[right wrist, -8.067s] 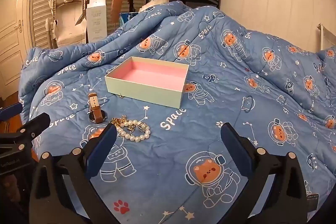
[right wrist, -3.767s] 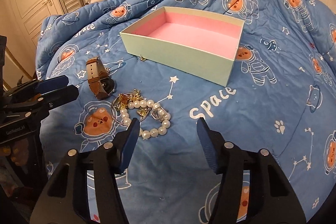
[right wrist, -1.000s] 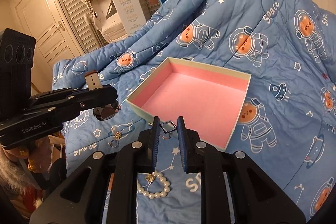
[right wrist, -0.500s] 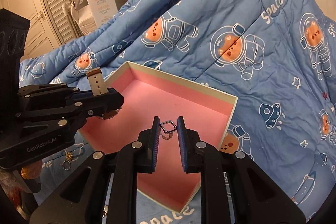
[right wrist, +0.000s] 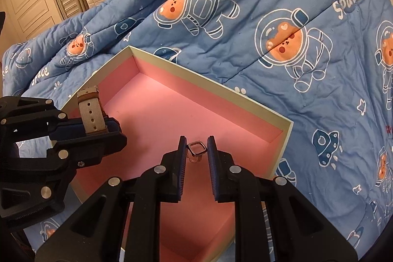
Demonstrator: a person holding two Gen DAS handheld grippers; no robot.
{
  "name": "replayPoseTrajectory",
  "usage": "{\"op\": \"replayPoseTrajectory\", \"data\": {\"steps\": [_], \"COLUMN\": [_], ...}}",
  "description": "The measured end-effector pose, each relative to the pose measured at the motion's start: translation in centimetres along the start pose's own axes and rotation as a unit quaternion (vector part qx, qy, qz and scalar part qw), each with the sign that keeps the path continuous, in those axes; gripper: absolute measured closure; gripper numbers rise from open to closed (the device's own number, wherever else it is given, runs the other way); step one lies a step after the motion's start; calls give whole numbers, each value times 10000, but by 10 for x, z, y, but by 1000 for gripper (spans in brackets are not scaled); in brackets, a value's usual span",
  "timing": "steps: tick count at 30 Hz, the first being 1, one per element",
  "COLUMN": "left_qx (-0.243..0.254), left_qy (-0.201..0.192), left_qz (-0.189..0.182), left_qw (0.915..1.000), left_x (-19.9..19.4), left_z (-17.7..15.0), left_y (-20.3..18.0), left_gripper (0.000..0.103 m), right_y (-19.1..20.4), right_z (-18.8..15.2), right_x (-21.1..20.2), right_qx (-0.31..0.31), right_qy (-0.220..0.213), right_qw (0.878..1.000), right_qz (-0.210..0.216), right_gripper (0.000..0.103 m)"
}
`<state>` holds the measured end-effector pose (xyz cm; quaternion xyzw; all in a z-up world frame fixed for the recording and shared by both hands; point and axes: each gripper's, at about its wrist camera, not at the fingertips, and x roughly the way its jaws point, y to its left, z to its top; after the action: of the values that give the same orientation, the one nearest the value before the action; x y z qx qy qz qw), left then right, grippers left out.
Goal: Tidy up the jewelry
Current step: 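Release the watch into the pink box while the right tool drops a silver ring, then lower the right tool onto the pearl bracelet and grasp it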
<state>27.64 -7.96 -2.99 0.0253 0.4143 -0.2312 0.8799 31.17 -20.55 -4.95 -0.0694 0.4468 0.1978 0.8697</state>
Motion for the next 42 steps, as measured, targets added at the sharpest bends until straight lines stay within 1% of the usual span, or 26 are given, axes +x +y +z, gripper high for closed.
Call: {"op": "replayPoseTrajectory", "data": {"steps": [4,8,9,10,11,12,14,16,19,21,22,23,24,25,26,27,29,31,33,34,35,37,38,40,42], "left_qx": [22,78,91,100,105,110,157,185,106,30,9,9,21,44,61,53,-18,-49,-37,-54,-74,-64,-67,-143,-261], "left_qy": [35,13,-19,-55,-64,-66,-76,-94,-289,-435,-502,-563,-632,-710,-769,-817,-922,-1079,-1108,-1098,-1086,-1043,-1012,-775,-703], "left_qz": [8,42,51,47,37,52,77,94,161,130,106,101,123,154,154,144,144,160,185,212,240,365,453,669,772], "left_qw": [10000,10000,9999,9999,9999,9999,9998,9997,9994,9990,9987,9984,9979,9973,9969,9965,9956,9940,9937,9937,9938,9939,9938,9946,9942], "left_x": [1,1,-1,-3,-4,-5,-8,-12,-24,-34,-39,-43,-47,-52,-57,-61,-69,-78,-84,-88,-91,-98,-102,-107,-113], "left_z": [-2,-3,-3,-4,-4,-4,-5,-7,-9,-9,-9,-9,-9,-10,-11,-13,-19,-27,-36,-41,-46,-57,-64,-75,-88], "left_y": [-1,-1,-1,-1,-2,-2,-2,-1,3,5,5,5,4,2,1,0,-1,-4,-5,-5,-5,-5,-4,-1,3], "left_gripper": [88,80,78,75,70,70,67,63,50,45,40,34,30,22,17,16,9,7,7,7,7,7,7,7,7], "right_y": [4,4,4,5,6,8,10,10,6,4,2,1,0,0,0,1,3,7,11,14,16,21,24,29,34], "right_z": [1,0,0,0,0,1,2,4,8,11,12,13,13,12,11,9,2,-7,-19,-25,-31,-44,-50,-62,-75], "right_x": [3,4,4,4,4,3,2,-1,-9,-15,-19,-24,-29,-34,-39,-45,-57,-67,-75,-79,-82,-90,-93,-96,-98], "right_qx": [-167,-247,-271,-299,-336,-375,-434,-409,-385,-343,-305,-258,-206,-167,-141,-111,-42,-6,21,23,30,81,111,210,282], "right_qy": [46,70,72,75,69,36,-26,-86,-230,-326,-379,-432,-488,-540,-591,-650,-726,-758,-754,-748,-749,-768,-761,-727,-664], "right_qw": [9998,9995,9994,9994,9993,9991,9986,9987,9985,9983,9982,9981,9979,9976,9974,9970,9965,9963,9963,9964,9963,9961,9964,9968,9974], "right_qz": [-126,-170,-178,-177,-174,-208,-304,-277,-304,-347,-354,-361,-379,-393,-396,-399,-421,-411,-409,-406,-411,-418,-364,-238,-76], "right_gripper": [85,85,82,79,67,61,60,60,57,52,50,48,45,43,38,35,35,35,34,32,27,26,26,26,26]}}
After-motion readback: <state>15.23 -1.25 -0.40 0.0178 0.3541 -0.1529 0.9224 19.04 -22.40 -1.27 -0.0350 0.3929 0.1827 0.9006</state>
